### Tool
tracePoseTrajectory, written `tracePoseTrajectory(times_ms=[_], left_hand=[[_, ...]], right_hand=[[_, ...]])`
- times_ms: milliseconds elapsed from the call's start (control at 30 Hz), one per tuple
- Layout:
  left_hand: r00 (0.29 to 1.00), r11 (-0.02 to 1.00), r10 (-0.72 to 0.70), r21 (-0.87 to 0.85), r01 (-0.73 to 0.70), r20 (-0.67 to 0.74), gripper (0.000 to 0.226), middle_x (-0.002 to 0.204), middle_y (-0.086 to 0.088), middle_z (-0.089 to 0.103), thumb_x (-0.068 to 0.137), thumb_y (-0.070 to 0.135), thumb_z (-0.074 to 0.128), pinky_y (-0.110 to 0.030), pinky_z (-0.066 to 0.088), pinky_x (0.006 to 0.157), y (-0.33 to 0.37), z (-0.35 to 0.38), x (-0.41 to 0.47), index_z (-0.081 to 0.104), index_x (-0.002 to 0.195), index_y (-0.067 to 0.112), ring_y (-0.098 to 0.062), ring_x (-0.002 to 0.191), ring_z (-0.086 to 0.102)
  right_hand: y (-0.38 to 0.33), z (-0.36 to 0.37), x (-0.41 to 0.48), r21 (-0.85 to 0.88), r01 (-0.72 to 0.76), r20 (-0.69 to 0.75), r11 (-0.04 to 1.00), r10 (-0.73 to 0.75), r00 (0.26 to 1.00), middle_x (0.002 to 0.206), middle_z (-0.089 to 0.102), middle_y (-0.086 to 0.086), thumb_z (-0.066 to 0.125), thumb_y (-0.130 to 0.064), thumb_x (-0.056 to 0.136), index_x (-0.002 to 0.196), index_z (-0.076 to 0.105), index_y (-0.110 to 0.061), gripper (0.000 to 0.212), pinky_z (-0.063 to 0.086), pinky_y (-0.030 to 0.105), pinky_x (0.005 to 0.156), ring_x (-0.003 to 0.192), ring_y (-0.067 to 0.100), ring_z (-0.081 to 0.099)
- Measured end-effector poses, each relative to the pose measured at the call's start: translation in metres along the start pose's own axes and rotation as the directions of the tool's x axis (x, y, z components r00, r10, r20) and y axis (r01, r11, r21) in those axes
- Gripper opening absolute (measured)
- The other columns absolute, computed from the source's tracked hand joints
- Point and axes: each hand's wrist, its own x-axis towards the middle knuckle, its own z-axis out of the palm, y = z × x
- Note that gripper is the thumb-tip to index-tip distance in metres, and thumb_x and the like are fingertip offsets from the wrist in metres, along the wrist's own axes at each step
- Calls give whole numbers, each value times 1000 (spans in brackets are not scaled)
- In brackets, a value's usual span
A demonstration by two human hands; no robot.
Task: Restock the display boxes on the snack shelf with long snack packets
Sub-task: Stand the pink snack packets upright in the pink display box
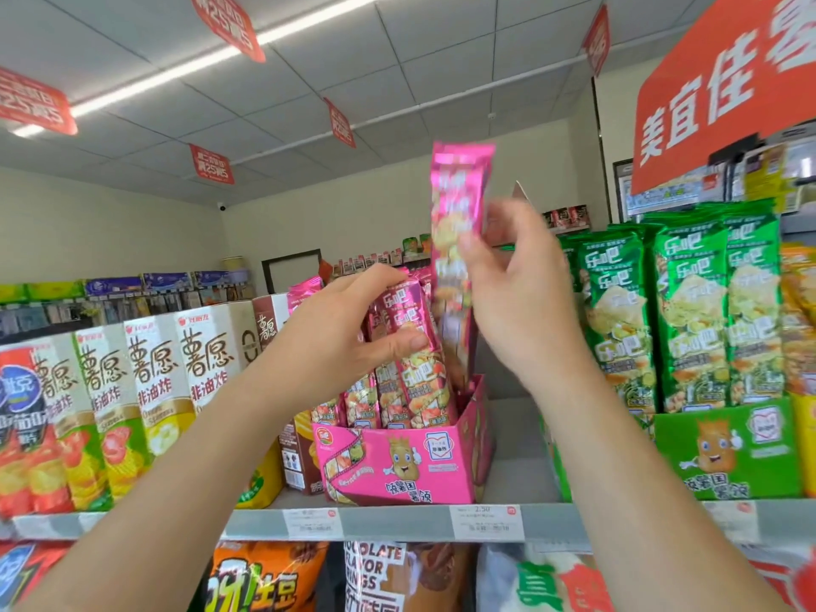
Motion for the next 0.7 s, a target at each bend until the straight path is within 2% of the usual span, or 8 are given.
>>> tracePoseTrajectory(times_ms=[67,200,300,367,433,533,600,700], left_hand=[[1000,1000,-16,-3,16,6,74,129,5,57,74,75,51,-29,40,87,3,0,1,41,133,32,-13,115,51],[999,999,-14,-41,16,49,78,113,13,59,71,74,52,-22,44,80,10,-4,6,39,134,30,-4,97,55],[999,1000,16,-20,-15,52,76,125,9,58,80,69,55,-29,43,96,12,-7,9,40,141,27,-8,114,52],[1000,1000,23,2,-23,-9,72,130,12,52,85,67,54,-30,36,100,15,-7,11,45,141,25,-8,121,44],[997,1000,4,-17,-5,-72,63,122,17,52,88,61,53,-26,35,95,20,-7,14,50,139,25,-3,114,44],[995,999,-37,-4,37,-98,48,126,12,59,92,44,59,-20,32,92,28,-7,18,52,137,26,-5,115,48],[986,998,-68,8,70,-155,42,130,8,59,95,37,59,-18,31,96,38,-8,17,55,134,24,-8,121,48],[925,982,-134,-177,74,-356,26,115,12,66,99,30,53,-31,46,98,65,-10,-3,64,122,23,-7,111,58]], right_hand=[[-19,-11,10,37,163,-104,986,-158,982,112,61,4,53,-19,99,119,56,-12,21,43,9,77,91,1,57],[-33,-31,8,104,362,-218,926,-334,917,110,59,2,37,-9,105,129,48,5,30,44,16,84,101,2,57],[-29,-45,-9,117,410,-238,905,-375,896,99,54,-16,31,-4,106,129,47,3,29,39,4,80,92,-17,52],[-23,-54,-24,171,350,-173,921,-322,931,96,59,-18,33,-12,107,126,50,-17,26,46,9,77,90,-11,58],[-15,-62,-42,208,209,-49,955,-203,978,97,66,-15,37,-25,105,120,53,-36,24,55,29,80,90,0,65],[-4,-72,-75,173,-29,122,984,8,992,100,72,-16,41,-44,98,110,64,-43,26,58,40,80,90,6,69],[-1,-79,-92,198,-134,199,971,94,976,93,74,-14,43,-53,94,106,65,-50,26,59,36,73,85,11,72],[5,-88,-110,261,-195,271,946,122,955,89,75,-19,49,-49,95,97,70,-49,21,50,9,63,81,-2,70]])
